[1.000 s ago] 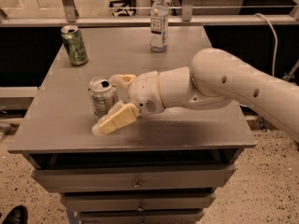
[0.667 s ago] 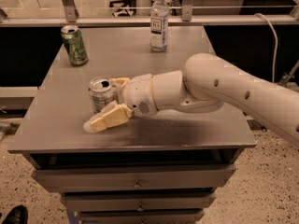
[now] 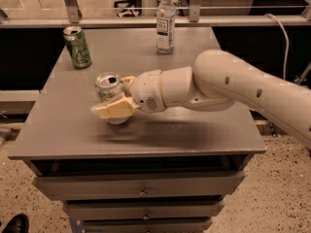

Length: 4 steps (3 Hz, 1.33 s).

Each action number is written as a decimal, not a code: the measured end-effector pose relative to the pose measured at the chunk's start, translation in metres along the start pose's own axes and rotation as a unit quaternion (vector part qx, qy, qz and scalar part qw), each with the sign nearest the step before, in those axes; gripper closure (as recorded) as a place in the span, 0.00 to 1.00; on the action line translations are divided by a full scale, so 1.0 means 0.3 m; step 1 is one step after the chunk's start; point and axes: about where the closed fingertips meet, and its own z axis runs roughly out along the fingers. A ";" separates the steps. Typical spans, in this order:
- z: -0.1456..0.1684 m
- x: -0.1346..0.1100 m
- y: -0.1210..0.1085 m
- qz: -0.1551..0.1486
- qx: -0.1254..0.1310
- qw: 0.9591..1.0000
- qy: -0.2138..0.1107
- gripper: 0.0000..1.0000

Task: Knock 7up can over

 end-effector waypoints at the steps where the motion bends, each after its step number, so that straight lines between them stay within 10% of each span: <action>1: -0.086 -0.043 -0.078 -0.028 0.019 0.999 0.028 1.00; 2: -0.154 -0.040 -0.124 -0.060 0.001 0.994 0.094 1.00; 4: -0.262 0.121 -0.083 -0.160 -0.094 0.933 0.308 1.00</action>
Offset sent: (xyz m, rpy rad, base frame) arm 0.0379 -0.0891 0.0192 -0.4090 -0.0941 0.1504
